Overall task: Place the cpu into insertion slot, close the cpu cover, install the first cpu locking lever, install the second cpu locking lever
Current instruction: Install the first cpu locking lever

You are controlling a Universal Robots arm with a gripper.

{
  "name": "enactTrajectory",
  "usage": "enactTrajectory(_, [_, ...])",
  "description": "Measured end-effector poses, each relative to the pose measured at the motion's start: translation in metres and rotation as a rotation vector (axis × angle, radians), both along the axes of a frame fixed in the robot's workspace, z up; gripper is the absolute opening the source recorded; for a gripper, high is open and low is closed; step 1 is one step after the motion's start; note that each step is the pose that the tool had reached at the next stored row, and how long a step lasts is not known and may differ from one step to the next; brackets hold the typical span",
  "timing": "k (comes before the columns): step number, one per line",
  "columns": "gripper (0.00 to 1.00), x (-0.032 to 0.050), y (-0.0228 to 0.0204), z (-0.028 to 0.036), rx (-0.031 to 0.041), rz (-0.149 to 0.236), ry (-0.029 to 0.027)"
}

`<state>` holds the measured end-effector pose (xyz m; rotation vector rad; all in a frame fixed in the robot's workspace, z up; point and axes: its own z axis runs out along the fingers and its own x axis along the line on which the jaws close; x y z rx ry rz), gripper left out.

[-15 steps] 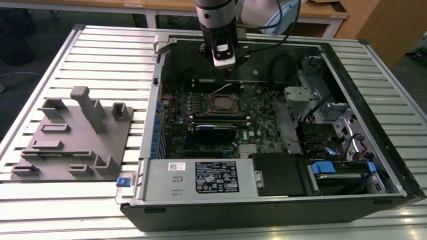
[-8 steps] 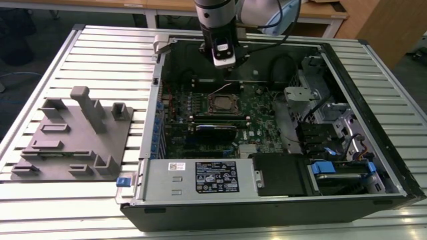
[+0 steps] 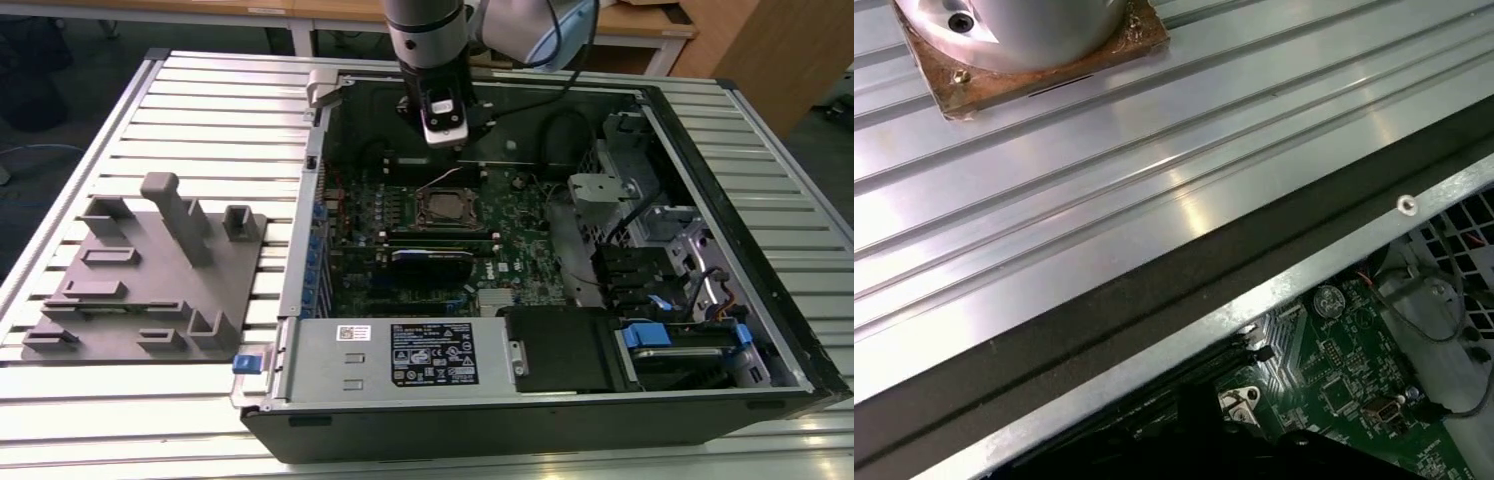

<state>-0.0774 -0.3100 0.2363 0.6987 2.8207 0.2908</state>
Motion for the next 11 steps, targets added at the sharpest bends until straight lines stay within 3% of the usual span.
enactTrajectory(6, [0.11, 0.0, -0.0002, -0.0019, 0.0003, 0.0, -0.0002])
enactTrajectory(11, [0.11, -0.0001, -0.0004, -0.0084, 0.0, 0.0, -0.0001])
